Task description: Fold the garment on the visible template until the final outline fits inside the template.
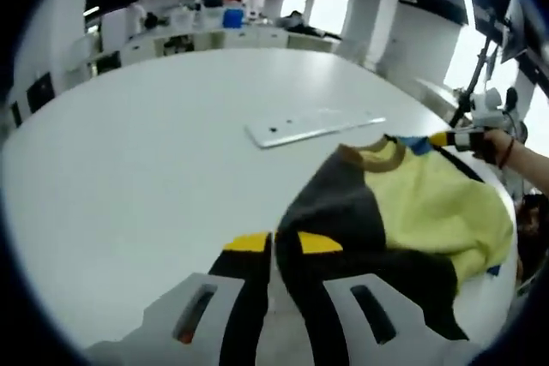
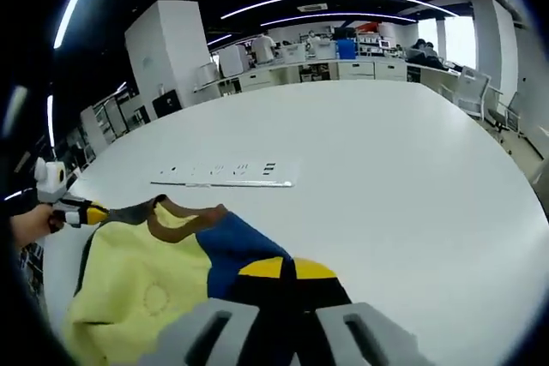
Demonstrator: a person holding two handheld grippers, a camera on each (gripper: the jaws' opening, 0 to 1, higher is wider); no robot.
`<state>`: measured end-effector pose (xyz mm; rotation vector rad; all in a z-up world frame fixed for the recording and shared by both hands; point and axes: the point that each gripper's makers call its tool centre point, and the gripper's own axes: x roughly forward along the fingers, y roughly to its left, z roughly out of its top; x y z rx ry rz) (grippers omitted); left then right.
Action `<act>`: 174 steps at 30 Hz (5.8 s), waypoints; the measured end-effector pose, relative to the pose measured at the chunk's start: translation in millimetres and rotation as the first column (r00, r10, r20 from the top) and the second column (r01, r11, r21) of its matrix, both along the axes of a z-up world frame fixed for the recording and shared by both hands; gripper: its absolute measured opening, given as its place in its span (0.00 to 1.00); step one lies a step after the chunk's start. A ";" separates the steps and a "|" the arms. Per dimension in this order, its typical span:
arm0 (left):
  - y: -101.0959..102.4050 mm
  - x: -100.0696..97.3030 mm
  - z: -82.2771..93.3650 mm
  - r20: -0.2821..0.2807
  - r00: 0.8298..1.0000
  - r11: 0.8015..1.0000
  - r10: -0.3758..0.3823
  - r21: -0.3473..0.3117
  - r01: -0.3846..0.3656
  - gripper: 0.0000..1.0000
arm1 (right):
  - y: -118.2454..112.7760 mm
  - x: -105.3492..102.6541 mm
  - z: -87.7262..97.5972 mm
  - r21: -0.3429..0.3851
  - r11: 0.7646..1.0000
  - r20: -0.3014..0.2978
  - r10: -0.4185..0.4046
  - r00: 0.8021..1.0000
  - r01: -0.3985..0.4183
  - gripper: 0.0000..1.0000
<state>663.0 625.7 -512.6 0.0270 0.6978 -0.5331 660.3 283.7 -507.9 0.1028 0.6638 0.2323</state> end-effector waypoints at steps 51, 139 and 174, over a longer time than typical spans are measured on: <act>-70.5 -128.1 43.1 0.170 0.981 0.994 -0.091 0.079 0.078 0.61 | 33.1 -189.2 13.0 0.045 0.999 -0.031 -0.021 0.999 0.023 0.52; 62.0 -106.2 14.5 0.086 0.990 0.968 0.114 0.216 -0.130 0.00 | -143.8 -139.7 7.1 -0.335 0.941 -0.130 -0.089 0.988 0.040 0.00; 88.0 -93.8 17.8 0.105 0.989 0.944 0.107 0.301 -0.134 0.00 | -184.7 -129.5 -4.9 -0.245 0.953 -0.200 -0.231 0.952 0.180 0.00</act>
